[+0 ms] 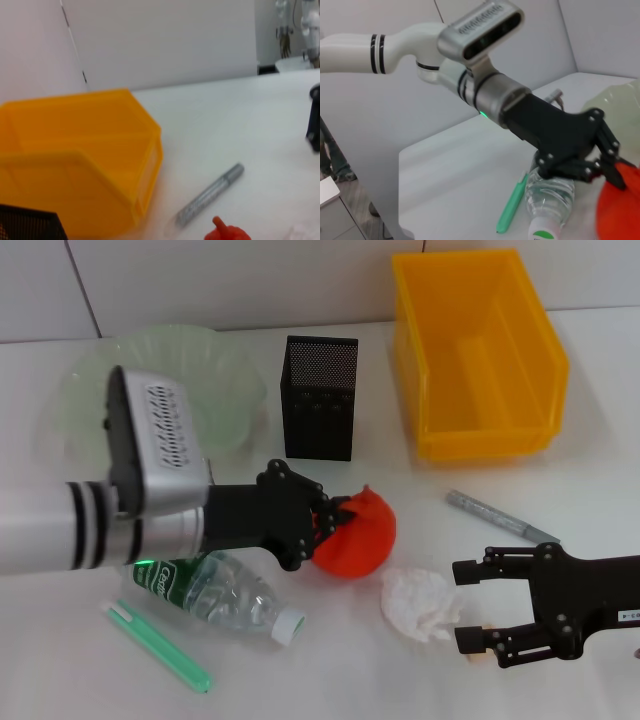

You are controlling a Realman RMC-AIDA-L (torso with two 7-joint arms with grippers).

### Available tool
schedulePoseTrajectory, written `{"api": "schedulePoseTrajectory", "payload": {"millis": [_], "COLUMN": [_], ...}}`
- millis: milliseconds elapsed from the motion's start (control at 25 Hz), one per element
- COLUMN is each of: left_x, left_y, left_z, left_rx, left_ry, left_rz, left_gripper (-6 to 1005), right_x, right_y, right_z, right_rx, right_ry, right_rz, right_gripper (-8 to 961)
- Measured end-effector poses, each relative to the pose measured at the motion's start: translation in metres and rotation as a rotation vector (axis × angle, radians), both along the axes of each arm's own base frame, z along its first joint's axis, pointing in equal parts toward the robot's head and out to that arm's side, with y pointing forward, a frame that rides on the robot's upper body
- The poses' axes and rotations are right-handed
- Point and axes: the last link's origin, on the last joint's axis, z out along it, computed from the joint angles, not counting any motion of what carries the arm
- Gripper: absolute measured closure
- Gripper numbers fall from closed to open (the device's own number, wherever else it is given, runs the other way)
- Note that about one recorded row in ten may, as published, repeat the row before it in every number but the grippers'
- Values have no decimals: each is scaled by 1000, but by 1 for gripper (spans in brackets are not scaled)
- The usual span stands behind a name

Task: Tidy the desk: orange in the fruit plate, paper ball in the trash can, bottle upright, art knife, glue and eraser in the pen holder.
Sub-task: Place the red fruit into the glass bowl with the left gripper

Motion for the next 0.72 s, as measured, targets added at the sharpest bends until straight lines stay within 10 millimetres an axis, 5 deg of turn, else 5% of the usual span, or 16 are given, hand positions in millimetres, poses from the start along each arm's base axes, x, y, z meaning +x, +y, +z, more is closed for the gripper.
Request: {"api": "schedulePoseTrajectory", "payload": {"millis": [80, 160, 320, 400, 520, 600, 720], "left_x": [0, 0, -3, -15, -15, -30, -34], "left_y": [0, -6, -7, -2, -2, 15, 20], "left_z": [0, 28, 41, 77, 77, 113, 119], "left_rx": [0, 4, 15, 114, 114, 280, 323], "left_ry": [0, -107, -154, -236, -236, -283, -287], "left_rz": [0, 5, 12, 44, 44, 107, 128], "left_gripper": [947, 952, 953, 953, 954, 954, 954], "right_x": [0, 0, 0, 0, 0, -1, -1], "right_y": [0, 0, -1, 0, 1, 1, 2], "right_z": [0, 0, 0, 0, 1, 1, 1], "right_rx": [0, -1, 0, 1, 2, 2, 2], "right_ry": [1, 1, 0, -1, -2, -3, -2], "right_rz": [-1, -2, -2, 1, 3, 4, 7], "right_gripper": [127, 127, 128, 128, 128, 128, 127]}}
